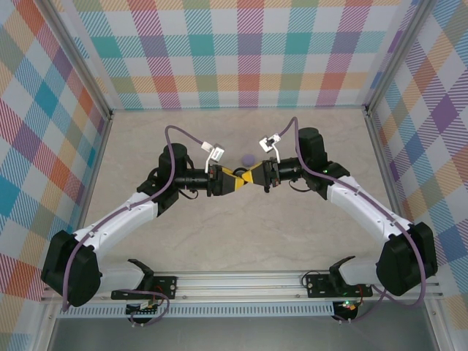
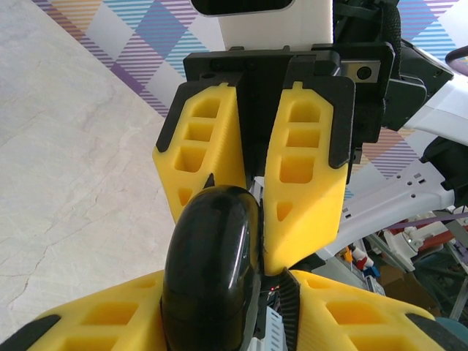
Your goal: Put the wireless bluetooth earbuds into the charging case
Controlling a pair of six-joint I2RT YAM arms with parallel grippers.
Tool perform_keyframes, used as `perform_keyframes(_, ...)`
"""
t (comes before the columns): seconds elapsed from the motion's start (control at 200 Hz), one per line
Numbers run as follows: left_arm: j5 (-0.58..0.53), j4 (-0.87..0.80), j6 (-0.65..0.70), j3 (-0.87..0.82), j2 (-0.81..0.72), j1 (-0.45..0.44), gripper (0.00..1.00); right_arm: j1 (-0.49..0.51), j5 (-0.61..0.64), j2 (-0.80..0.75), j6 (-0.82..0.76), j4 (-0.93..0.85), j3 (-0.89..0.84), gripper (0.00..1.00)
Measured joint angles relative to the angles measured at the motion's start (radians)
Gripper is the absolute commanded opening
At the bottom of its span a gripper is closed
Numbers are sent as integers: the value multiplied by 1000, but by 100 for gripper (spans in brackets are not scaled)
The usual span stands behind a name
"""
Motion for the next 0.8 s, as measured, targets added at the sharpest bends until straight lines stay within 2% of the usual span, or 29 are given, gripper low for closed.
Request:
perform_keyframes(0.09, 6, 0, -2, 0, 1, -1, 38, 0, -3, 1, -10, -5, 0, 23)
perform_keyframes(0.245, 19, -4, -11, 0, 5, 0, 22, 0, -17, 1, -27, -20, 10, 23)
perform_keyframes(0.525, 32, -7, -10, 0, 9, 0, 16, -1, -21, 1, -68, -63, 19, 27)
perform_keyframes(0.59, 32, -7, -10, 0, 10, 0, 15, 0, -16, 1, -74, -76, 23, 29)
perform_keyframes(0.67, 27, -15, 0, 0, 11, 0, 14, 3, 3, 0, -78, -89, 26, 37)
perform_keyframes(0.8, -3, -73, 44, 12, 11, -1, 12, 12, 71, -2, -90, -122, 28, 45)
